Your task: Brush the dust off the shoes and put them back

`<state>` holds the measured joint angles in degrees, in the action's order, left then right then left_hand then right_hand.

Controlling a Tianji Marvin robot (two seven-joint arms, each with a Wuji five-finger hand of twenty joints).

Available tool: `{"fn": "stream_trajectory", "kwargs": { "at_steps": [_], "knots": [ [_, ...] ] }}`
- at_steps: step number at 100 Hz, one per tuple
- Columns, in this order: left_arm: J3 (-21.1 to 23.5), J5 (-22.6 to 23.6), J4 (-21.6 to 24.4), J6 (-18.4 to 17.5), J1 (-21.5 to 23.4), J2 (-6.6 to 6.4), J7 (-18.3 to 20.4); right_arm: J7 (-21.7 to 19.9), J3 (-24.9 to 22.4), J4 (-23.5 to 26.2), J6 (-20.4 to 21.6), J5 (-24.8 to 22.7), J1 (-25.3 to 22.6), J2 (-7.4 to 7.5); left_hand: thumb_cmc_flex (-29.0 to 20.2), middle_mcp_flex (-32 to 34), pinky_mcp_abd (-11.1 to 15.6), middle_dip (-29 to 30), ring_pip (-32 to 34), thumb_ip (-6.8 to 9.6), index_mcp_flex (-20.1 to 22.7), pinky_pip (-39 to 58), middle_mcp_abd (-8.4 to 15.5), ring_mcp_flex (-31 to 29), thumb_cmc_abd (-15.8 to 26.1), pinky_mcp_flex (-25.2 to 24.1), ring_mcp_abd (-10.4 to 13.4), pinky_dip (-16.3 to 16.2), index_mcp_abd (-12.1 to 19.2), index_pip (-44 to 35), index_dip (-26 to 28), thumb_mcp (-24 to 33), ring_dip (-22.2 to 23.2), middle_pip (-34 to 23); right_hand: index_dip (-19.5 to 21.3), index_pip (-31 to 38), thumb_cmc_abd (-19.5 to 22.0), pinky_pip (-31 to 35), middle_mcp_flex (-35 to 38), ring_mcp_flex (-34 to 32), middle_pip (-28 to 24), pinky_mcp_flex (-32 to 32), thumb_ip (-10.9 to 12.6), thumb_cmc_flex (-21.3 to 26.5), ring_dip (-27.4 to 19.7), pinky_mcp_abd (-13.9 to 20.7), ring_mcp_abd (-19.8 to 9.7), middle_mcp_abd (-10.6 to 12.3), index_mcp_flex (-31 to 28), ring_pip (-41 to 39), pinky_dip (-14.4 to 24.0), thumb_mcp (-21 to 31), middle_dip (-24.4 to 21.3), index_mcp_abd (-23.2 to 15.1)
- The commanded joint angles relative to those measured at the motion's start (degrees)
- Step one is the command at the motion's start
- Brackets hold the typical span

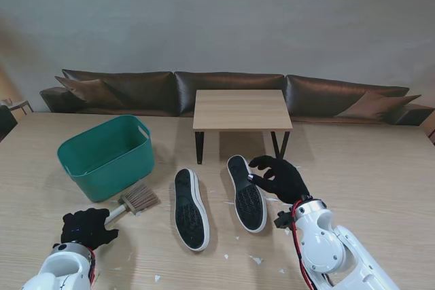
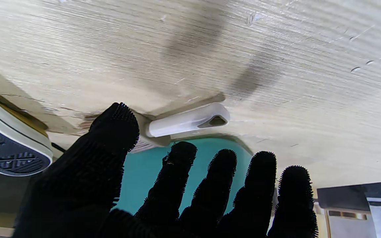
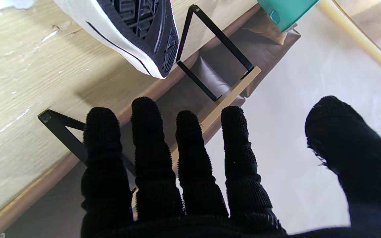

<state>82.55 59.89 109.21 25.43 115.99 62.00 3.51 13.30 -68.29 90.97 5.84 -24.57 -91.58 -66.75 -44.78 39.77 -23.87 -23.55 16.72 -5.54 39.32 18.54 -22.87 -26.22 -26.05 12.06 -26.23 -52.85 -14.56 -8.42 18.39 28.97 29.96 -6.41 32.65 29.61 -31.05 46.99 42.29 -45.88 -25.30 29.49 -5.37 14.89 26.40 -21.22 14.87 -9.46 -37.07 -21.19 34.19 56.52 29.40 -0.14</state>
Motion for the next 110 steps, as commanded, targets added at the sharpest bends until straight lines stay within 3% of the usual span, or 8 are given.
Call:
{"fn": "stream_trajectory", "kwargs": {
  "at_steps": [1, 45, 70, 92, 95, 100, 105, 110],
  "knots": [
    [0.2, -0.8, -1.1, -0.1, -0.9, -0.1, 1.2, -0.9, 0.2, 0.1, -0.2, 0.0, -0.2, -0.22, 1.4, -2.3, 1.1, 0.6, -1.0, 0.64, -1.8, -1.7, 0.0, 2.3, 0.3, -0.9, 0.3, 0.4, -1.1, 1.0, -0.5, 1.4, -0.7, 0.6, -0.9, 0.1, 1.4, -0.8, 1.0, -1.1, -0.4, -12.6, 1.2, -0.5, 0.5, -0.5, 0.3, -0.7, 0.0, -0.8, 1.7, -0.5, -0.1, 0.1],
    [-1.4, -1.3, -7.6, -1.7, -7.2, -0.79, 3.7, -0.9, 0.4, -0.4, -0.3, 0.5, 0.2, -0.32, 1.8, -2.6, 1.3, 0.8, -0.7, 0.58, -2.8, -1.1, 0.6, 2.2, 0.2, -0.6, 0.6, 0.8, -0.5, 1.1, -1.0, 2.2, -0.5, 0.3, -1.0, 0.1, 1.6, -0.7, 1.5, -1.4, -0.4, -12.5, 1.3, -0.5, 0.6, -0.6, 0.4, -1.0, -0.1, -1.0, 1.7, -0.5, -0.1, 0.4],
    [-3.4, -2.1, -11.8, -2.7, -10.8, -1.11, 4.1, -0.9, 0.6, -0.7, -0.4, 1.3, 0.3, -0.45, 0.5, -1.0, 1.2, 0.6, 0.3, 0.64, 0.3, -0.3, 0.9, 1.0, -0.4, 0.8, 0.6, 1.0, 2.8, -1.2, 0.1, 4.0, -0.3, -0.2, -1.1, 0.1, 1.8, -0.6, 1.9, -1.6, -0.4, -12.4, 1.3, -0.3, 0.6, -0.6, 0.4, -1.1, -0.2, -1.1, 1.7, -0.5, -0.1, 0.5],
    [-5.3, -1.6, -14.9, -3.6, -13.5, -1.46, 4.7, -0.8, 0.7, -0.8, -0.5, 1.8, 0.4, -0.55, -1.6, 2.3, 0.3, -0.9, 4.0, 0.62, 4.9, 2.2, 1.9, -2.0, -1.4, 4.2, 0.5, -0.2, 5.5, -6.6, 4.9, 8.3, 1.3, -1.6, -1.1, 0.2, 2.1, -0.5, 2.2, -1.8, -0.4, -12.3, 1.3, -0.3, 0.7, -0.7, 0.5, -1.1, -0.3, -1.1, 1.7, -0.5, 0.0, 0.8],
    [-5.6, -1.4, -15.5, -3.8, -13.9, -1.47, 4.4, -0.8, 0.7, -0.9, -0.5, 1.9, 0.4, -0.56, -4.2, 3.2, 0.2, -1.6, 5.1, -0.94, 5.5, 2.9, 1.9, -2.8, -2.1, 5.3, 0.6, -0.7, 6.3, -8.7, 8.5, 8.3, 1.8, -2.0, -1.1, 0.2, 2.1, -0.4, 2.2, -1.9, -0.4, -12.3, 1.3, -0.3, 0.7, -0.7, 0.5, -1.1, -0.4, -1.1, 1.7, -0.5, 0.0, 0.8],
    [-6.1, -1.0, -16.5, -4.3, -14.6, -1.51, 3.9, -0.8, 0.7, -0.9, -0.5, 2.0, 0.5, -0.59, -8.4, 5.2, 0.1, -2.7, 7.7, -2.24, 7.1, 5.6, 2.0, -5.3, -3.9, 8.1, 0.7, -1.7, 7.1, -11.4, 12.4, 6.9, 3.0, -3.3, -1.1, 0.2, 2.2, -0.4, 2.3, -1.9, -0.3, -12.2, 1.3, -0.3, 0.7, -0.8, 0.5, -1.2, -0.4, -1.2, 1.7, -0.5, 0.0, 0.9],
    [-6.5, -0.3, -17.3, -4.8, -15.3, -1.6, 3.6, -0.8, 0.7, -1.0, -0.5, 2.2, 0.5, -0.61, -11.8, 6.9, 0.4, -4.2, 10.6, -2.11, 8.1, 12.6, 2.5, -7.2, -5.2, 8.7, 0.8, -3.1, 7.5, -15.4, 14.1, 4.8, 4.3, -4.4, -1.1, 0.2, 2.2, -0.3, 2.3, -2.0, -0.3, -12.2, 1.3, -0.3, 0.7, -0.8, 0.6, -1.3, -0.4, -1.2, 1.7, -0.5, 0.0, 0.9],
    [-7.0, 0.6, -18.0, -5.3, -15.8, -1.75, 3.8, -0.7, 0.7, -1.0, -0.5, 2.3, 0.5, -0.64, -13.7, 8.4, 1.9, -5.7, 13.5, -1.83, 8.5, 28.5, 2.9, -9.3, -6.2, 5.9, 1.4, 0.6, 7.7, -21.1, 13.3, 3.8, 5.5, -5.5, -1.2, 0.2, 2.3, -0.3, 2.4, -2.1, -0.3, -12.1, 1.3, -0.4, 0.7, -0.8, 0.6, -1.4, -0.4, -1.3, 1.7, -0.5, 0.0, 1.0]
  ]
}}
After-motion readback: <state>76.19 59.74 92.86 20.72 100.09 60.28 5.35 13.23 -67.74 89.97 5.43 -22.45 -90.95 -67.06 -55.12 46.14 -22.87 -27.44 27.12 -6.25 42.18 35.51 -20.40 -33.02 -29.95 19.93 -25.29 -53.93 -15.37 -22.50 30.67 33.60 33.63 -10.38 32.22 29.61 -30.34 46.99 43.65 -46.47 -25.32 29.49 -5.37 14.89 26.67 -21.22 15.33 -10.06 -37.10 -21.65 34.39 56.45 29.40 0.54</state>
